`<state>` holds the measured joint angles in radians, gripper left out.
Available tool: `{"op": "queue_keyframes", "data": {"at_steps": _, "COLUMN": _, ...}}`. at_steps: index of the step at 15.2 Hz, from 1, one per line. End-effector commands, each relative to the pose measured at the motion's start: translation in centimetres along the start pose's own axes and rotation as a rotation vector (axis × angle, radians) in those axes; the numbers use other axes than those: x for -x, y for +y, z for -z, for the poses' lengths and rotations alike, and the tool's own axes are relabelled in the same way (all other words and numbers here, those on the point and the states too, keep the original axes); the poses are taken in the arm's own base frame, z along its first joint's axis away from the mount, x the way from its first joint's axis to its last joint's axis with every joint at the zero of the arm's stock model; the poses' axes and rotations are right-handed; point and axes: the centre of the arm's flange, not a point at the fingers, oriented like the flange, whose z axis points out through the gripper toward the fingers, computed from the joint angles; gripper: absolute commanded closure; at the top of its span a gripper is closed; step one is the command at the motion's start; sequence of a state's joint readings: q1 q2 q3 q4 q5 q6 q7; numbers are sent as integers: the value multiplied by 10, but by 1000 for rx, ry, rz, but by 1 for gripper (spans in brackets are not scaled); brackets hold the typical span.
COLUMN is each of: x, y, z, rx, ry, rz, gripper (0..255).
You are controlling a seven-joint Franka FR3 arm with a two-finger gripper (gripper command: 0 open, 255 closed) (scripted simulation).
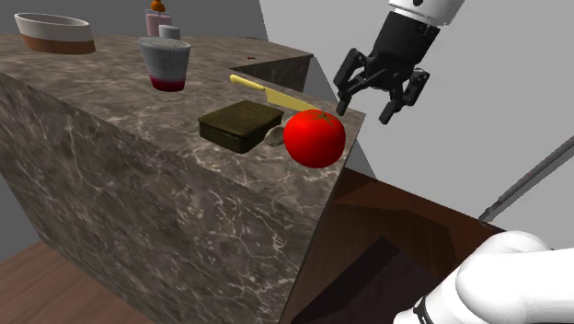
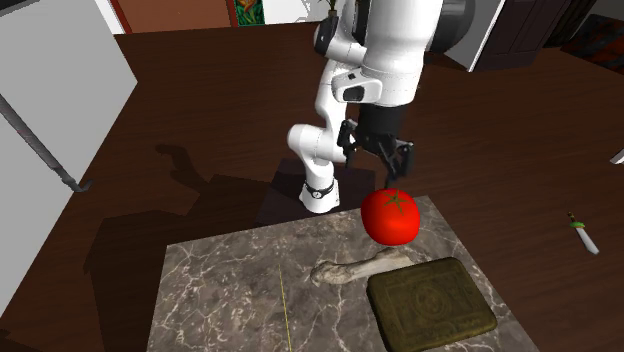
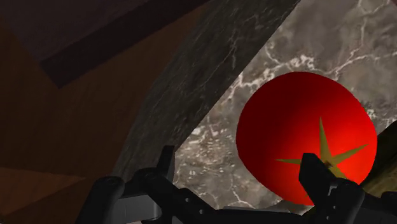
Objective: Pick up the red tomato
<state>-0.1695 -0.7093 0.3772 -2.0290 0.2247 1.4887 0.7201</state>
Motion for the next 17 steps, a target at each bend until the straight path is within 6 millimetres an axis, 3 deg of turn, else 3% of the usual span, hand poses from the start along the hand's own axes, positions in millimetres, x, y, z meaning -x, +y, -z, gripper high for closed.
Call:
{"op": "queue_keyframes", "data": {"at_steps": 1, "x": 5, "y": -26, "z": 12, "rx": 5, "ry": 39, "rz": -78, "gripper": 0}}
{"op": "queue_keyframes", "data": {"at_steps": 5, "x": 8, "y": -74, "z": 39, "rx": 18, "ry": 115, "rz": -222, "gripper": 0}}
{"op": "queue_keyframes", "data": {"at_steps": 6, "x": 8, "y": -78, "z": 41, "rx": 19, "ry": 121, "rz": -232, "gripper": 0}}
{"op": "queue_keyframes", "data": {"at_steps": 13, "x": 12, "y": -75, "z": 1, "rx": 19, "ry": 121, "rz": -232, "gripper": 0}}
{"op": "queue_keyframes", "data": {"at_steps": 15, "x": 12, "y": -75, "z": 1, "rx": 19, "ry": 121, "rz": -232, "gripper": 0}}
{"op": "queue_keyframes", "data": {"at_steps": 16, "x": 12, "y": -75, "z": 1, "rx": 19, "ry": 121, "rz": -232, "gripper": 255}}
{"op": "queue_keyframes", "data": {"at_steps": 17, "x": 12, "y": -74, "z": 1, "rx": 19, "ry": 121, "rz": -232, "gripper": 255}}
